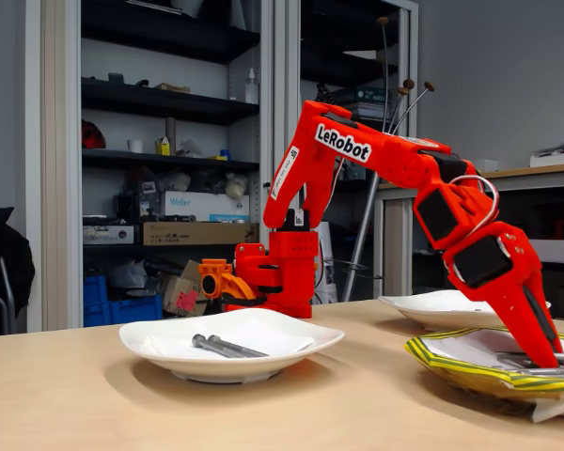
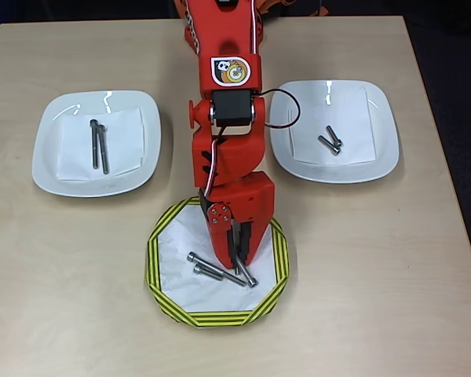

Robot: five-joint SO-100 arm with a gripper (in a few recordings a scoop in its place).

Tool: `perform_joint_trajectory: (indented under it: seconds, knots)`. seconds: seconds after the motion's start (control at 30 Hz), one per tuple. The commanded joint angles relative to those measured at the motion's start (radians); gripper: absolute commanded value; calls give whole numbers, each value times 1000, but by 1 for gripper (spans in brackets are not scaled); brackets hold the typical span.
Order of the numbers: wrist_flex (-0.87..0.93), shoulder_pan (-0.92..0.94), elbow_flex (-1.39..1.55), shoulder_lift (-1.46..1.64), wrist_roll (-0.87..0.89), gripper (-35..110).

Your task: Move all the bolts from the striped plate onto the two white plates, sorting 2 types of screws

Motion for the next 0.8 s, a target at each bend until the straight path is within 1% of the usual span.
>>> perform_joint_trajectory:
  seconds: [0.0,0.33,0.53,0.77]
  knots:
    - [54,-5,-20,43,-14,0]
    - [210,41,-117,124,-115,0]
    - [318,78,-242,143,-196,0]
    - [345,87,-276,141,-213,0]
